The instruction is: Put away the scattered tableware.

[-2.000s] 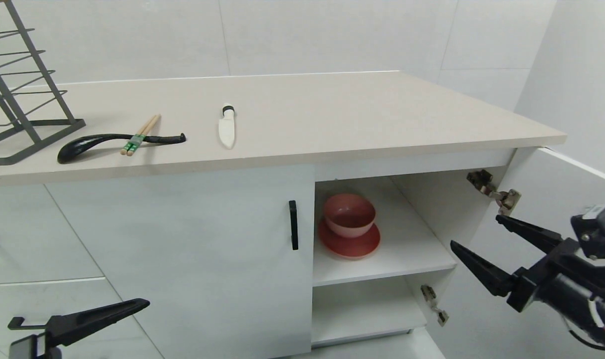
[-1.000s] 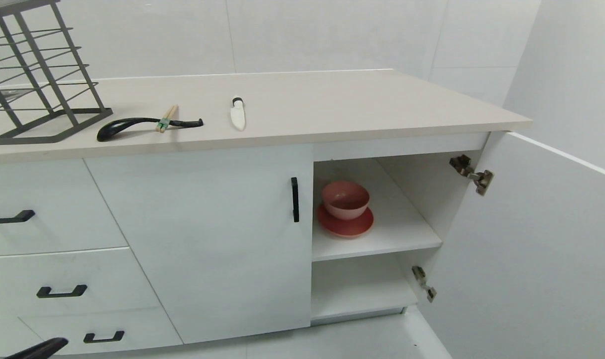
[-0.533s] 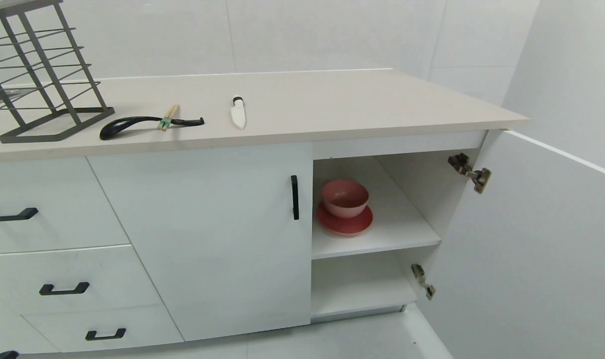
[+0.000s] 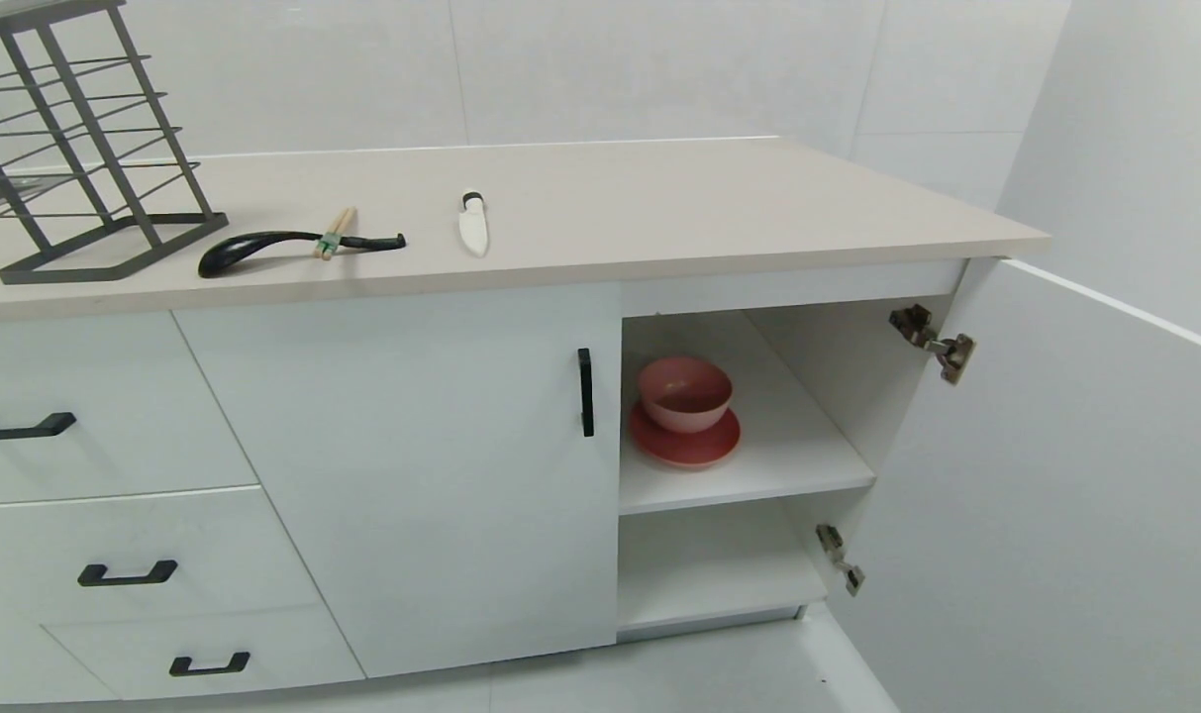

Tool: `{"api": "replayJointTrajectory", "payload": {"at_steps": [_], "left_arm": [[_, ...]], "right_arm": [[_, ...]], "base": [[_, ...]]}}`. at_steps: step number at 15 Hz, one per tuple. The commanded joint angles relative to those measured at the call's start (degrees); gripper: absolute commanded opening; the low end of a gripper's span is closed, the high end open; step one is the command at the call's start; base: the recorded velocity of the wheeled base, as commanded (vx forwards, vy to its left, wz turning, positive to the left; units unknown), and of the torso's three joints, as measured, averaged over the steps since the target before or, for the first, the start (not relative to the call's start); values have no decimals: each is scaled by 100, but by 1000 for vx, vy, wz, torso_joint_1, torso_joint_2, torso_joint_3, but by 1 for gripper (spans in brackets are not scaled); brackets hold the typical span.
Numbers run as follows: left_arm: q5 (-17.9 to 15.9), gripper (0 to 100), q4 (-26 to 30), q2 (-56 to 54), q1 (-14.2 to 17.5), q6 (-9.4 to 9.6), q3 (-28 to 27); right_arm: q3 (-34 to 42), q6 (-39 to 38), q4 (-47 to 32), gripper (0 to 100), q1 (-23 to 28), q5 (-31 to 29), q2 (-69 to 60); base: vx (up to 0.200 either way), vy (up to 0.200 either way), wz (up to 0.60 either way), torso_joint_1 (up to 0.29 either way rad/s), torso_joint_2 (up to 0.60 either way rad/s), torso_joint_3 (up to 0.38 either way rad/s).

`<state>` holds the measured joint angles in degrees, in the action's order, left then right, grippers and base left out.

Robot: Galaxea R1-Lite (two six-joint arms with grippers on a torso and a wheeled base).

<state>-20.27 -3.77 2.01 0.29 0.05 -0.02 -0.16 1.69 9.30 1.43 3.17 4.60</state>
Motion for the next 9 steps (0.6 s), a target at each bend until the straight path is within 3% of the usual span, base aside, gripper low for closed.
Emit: {"api": "replayJointTrajectory", "payload": {"at_steps": [1, 2, 4, 6, 7, 8, 9], "left_arm": [[15, 100, -19, -201, -20, 4, 2], [59, 100, -28, -201, -20, 74, 2], [269, 100, -28, -201, -20, 294, 2], [287, 100, -36, -201, -20, 303, 2], [454, 100, -36, -201, -20, 329, 2], [1342, 100, -1, -201, -20, 496, 2], [1843, 100, 60, -201, -20, 584, 2]], "right_arm": [[16, 68, -482, 100, 16, -36, -55], [-28, -90, -1141, 100, -151, -159, -416], [-2, -240, -965, 100, -151, -168, -442], [-2, -222, -965, 100, -151, -168, -442], [-2, -222, -965, 100, -143, -168, -442], [-2, -222, -965, 100, -143, -168, -442], [-2, -240, -974, 100, -143, -168, -442]], "base": [[0, 0, 0, 0, 0, 0], [0, 0, 0, 0, 0, 0], [0, 0, 0, 0, 0, 0], [0, 0, 0, 0, 0, 0], [0, 0, 0, 0, 0, 0], [0, 0, 0, 0, 0, 0], [0, 0, 0, 0, 0, 0]]}}
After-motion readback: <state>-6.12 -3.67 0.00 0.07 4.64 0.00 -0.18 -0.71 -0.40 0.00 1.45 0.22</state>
